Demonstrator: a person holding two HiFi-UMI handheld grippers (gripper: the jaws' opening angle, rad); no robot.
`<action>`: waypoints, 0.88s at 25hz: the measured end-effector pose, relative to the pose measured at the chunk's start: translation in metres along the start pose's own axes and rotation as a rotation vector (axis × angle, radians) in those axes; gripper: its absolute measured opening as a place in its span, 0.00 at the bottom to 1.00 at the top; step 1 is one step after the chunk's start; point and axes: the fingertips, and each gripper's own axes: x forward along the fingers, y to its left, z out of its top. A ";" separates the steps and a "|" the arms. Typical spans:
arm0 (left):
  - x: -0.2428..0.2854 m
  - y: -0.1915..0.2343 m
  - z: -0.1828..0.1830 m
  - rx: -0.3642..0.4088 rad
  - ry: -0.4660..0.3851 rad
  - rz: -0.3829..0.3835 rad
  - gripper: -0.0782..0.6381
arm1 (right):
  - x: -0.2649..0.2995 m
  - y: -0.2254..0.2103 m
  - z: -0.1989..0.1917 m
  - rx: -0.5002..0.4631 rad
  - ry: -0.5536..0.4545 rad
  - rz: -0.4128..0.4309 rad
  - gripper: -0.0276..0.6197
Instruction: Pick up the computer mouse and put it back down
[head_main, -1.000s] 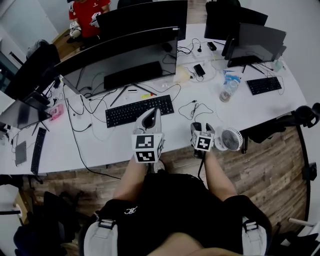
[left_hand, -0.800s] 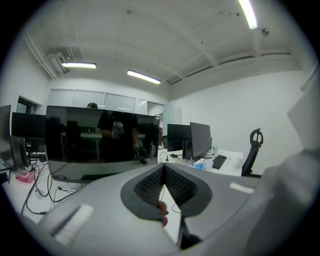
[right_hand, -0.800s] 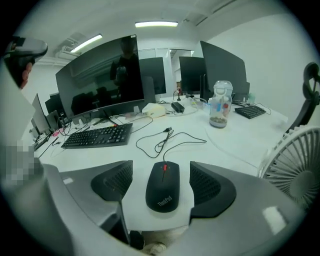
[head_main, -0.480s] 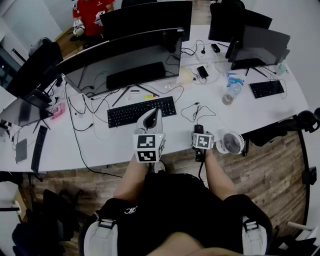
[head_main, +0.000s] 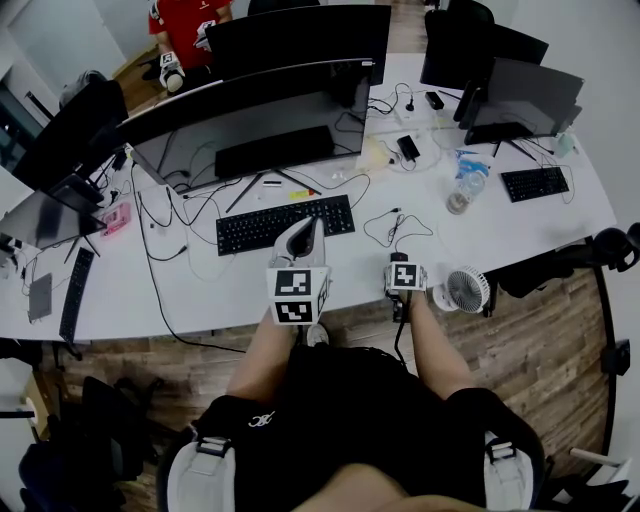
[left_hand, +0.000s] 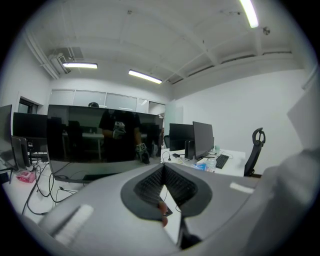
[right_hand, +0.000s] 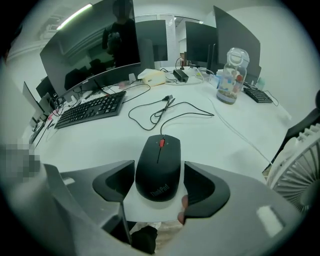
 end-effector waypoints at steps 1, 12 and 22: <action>0.000 0.000 0.000 -0.001 -0.001 0.000 0.18 | 0.000 -0.001 0.001 -0.003 -0.004 -0.005 0.50; 0.002 0.006 0.001 -0.007 -0.006 -0.007 0.18 | -0.012 0.006 0.018 -0.039 -0.089 -0.019 0.46; 0.015 0.002 0.003 -0.001 -0.014 -0.037 0.18 | -0.070 0.013 0.069 -0.069 -0.283 -0.012 0.46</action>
